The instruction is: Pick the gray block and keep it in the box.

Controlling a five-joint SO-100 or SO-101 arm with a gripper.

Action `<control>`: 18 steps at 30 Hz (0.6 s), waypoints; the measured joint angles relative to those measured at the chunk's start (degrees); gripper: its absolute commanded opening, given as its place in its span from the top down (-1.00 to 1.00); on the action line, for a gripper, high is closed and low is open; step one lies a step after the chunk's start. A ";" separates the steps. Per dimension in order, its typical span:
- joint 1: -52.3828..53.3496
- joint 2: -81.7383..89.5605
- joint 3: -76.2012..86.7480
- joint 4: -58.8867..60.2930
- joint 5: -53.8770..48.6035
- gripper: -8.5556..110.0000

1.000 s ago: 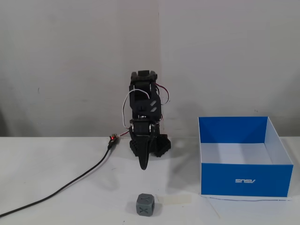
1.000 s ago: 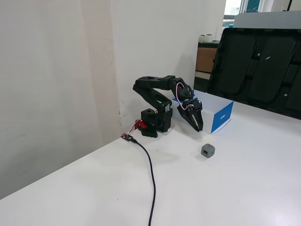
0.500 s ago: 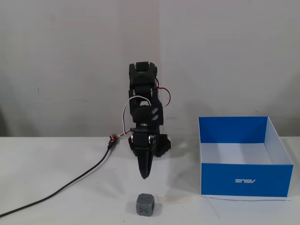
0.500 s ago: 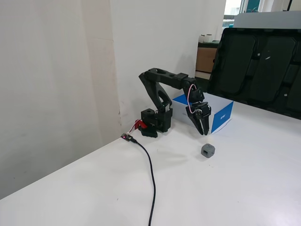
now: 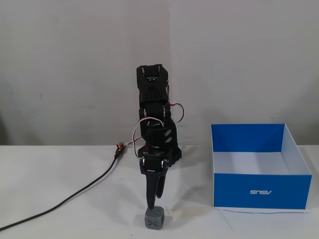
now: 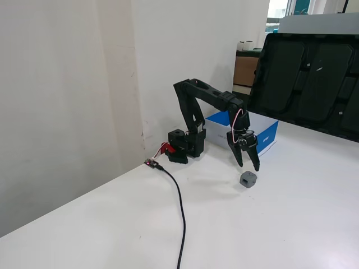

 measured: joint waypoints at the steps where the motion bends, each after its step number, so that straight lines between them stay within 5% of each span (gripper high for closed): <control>1: 0.09 -0.62 -0.09 0.00 0.26 0.39; 18: 1.14 -12.66 -1.49 -6.06 0.62 0.41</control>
